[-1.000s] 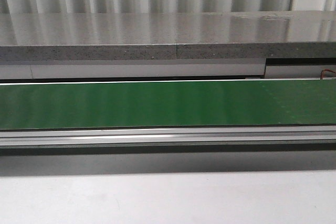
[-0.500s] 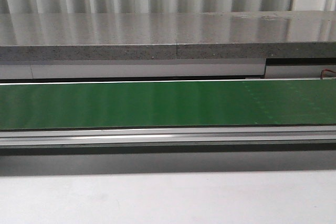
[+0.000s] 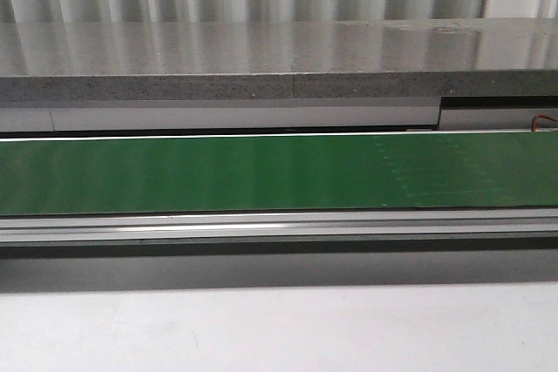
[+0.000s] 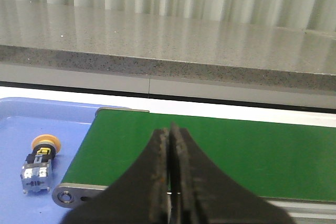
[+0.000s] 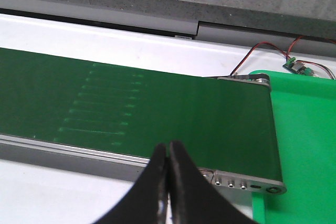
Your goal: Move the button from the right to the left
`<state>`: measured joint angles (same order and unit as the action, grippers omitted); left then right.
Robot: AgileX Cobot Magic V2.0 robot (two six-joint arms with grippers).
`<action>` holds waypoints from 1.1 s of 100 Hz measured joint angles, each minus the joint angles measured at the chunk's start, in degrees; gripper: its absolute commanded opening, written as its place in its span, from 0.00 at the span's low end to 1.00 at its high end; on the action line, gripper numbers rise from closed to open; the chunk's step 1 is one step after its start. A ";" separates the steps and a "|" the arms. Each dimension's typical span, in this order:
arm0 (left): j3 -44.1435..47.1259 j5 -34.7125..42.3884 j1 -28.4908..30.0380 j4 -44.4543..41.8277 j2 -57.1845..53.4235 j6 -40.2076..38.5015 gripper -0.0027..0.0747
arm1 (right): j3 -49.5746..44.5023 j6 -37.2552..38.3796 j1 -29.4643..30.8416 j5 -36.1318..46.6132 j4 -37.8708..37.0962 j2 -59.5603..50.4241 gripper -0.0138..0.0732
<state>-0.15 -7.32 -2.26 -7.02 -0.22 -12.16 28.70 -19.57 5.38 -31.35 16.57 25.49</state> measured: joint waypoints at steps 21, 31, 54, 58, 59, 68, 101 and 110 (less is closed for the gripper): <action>0.00 0.00 0.00 0.00 0.00 0.00 0.01 | 0.00 0.00 0.00 0.00 0.00 0.00 0.08; 0.00 0.00 0.00 0.00 0.00 0.00 0.01 | 0.00 0.00 0.00 0.00 0.00 0.00 0.08; 0.00 0.00 0.00 0.00 0.00 0.00 0.01 | 0.00 0.00 0.00 0.00 0.00 0.00 0.08; 0.00 0.00 0.00 0.00 0.00 0.00 0.01 | 0.00 0.00 0.00 0.00 0.00 0.00 0.08; 0.00 0.00 0.00 0.00 0.00 0.00 0.01 | 0.00 0.00 0.00 0.00 0.00 0.00 0.08; 0.00 0.00 0.00 0.00 0.00 0.00 0.01 | 0.00 0.00 0.00 0.00 0.00 0.00 0.08; 0.00 0.00 0.00 0.00 0.00 0.00 0.01 | -3.68 1.00 -1.84 6.32 -1.99 -1.80 0.08; 0.00 0.00 0.00 0.00 0.00 0.00 0.01 | -7.29 5.30 -4.28 10.46 -5.56 -4.47 0.08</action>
<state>-0.15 -7.32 -2.26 -7.02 -0.22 -12.16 21.42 -14.27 1.10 -20.89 11.02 21.01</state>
